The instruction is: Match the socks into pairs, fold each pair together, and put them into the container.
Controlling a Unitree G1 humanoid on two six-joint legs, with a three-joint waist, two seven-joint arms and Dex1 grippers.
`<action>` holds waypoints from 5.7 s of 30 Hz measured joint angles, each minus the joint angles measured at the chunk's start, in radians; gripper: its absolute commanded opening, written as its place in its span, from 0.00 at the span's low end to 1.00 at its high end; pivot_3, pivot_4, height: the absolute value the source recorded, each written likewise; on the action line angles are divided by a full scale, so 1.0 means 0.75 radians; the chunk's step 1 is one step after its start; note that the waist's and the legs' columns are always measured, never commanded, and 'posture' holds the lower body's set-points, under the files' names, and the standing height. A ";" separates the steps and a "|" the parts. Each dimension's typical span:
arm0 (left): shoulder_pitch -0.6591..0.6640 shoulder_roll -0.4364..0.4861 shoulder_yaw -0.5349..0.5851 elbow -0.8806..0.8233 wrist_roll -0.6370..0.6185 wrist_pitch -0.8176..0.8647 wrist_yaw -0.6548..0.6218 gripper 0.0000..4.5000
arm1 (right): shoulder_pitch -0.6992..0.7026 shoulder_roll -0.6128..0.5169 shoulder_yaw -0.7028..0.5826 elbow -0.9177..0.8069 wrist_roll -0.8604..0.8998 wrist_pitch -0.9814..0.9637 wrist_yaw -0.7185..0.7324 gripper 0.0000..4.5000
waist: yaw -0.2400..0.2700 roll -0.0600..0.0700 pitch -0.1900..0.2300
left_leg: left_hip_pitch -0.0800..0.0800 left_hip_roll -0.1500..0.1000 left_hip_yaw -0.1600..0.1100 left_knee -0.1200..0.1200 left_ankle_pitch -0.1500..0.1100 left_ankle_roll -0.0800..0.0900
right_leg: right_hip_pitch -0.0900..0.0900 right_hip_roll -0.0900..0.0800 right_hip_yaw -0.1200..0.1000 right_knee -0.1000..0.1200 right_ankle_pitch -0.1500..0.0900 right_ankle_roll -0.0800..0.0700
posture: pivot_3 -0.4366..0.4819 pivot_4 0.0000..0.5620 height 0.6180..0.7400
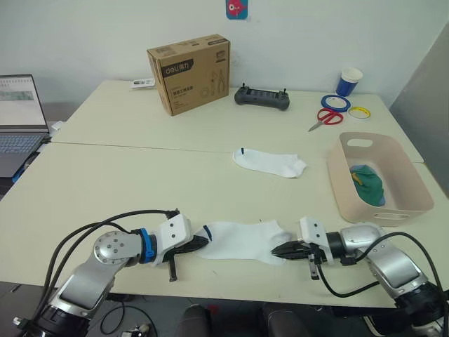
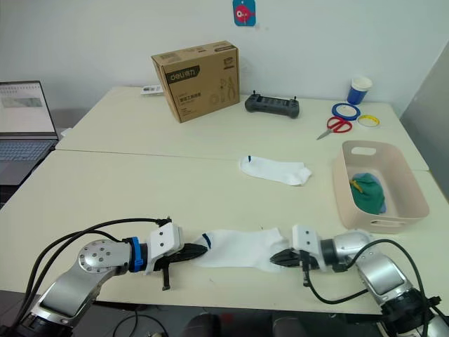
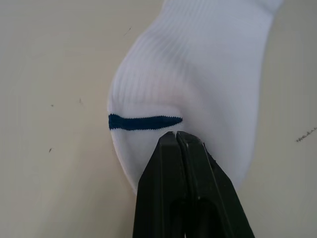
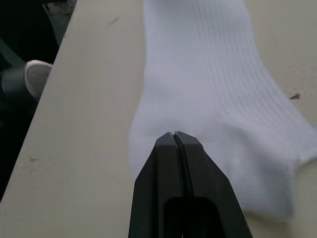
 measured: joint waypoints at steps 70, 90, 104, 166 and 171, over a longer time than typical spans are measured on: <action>-0.387 -0.326 0.209 -0.314 -0.379 0.481 0.342 1.00 | -0.755 0.535 -0.140 0.954 -0.415 0.105 -0.868 0.79 | -0.016 -0.001 0.001 | 0.005 0.000 -0.003 -0.002 0.000 0.000 | 0.007 0.001 -0.001 -0.001 0.004 -0.003 | 0.48 0.27 1.00; -0.324 -0.279 0.215 -0.335 -0.415 0.525 0.368 1.00 | -0.762 0.518 -0.158 0.927 -0.343 0.249 -0.696 0.01 | -0.009 0.000 0.001 | 0.006 -0.002 -0.003 -0.002 0.000 0.000 | 0.008 0.000 -0.001 -0.001 0.002 0.001 | 0.48 0.27 1.00; -0.152 -0.084 0.299 -0.231 -0.435 0.561 0.241 1.00 | -0.338 0.173 0.000 -0.026 -0.105 0.563 -0.145 0.01 | -0.008 0.001 0.002 | 0.003 -0.001 -0.006 -0.004 -0.001 0.001 | 0.006 0.000 -0.005 -0.001 -0.006 0.001 | 0.48 0.27 1.00; -0.138 -0.376 0.591 -0.431 -0.762 1.276 0.545 0.00 | -0.300 -0.052 -0.442 -0.195 0.770 1.495 -0.323 0.00 | -0.002 -0.001 0.003 | -0.007 -0.001 -0.007 -0.001 -0.001 0.001 | -0.001 0.000 -0.005 -0.001 -0.001 0.004 | 0.48 0.27 1.00; 0.071 -0.374 0.648 -0.542 -0.816 1.282 0.605 0.00 | -0.262 -0.076 -0.368 -0.207 0.775 1.462 -0.310 0.00 | -0.007 0.000 0.003 | -0.002 -0.002 -0.006 0.000 -0.001 0.001 | 0.003 0.000 -0.004 -0.001 0.000 0.004 | 0.48 0.27 1.00</action>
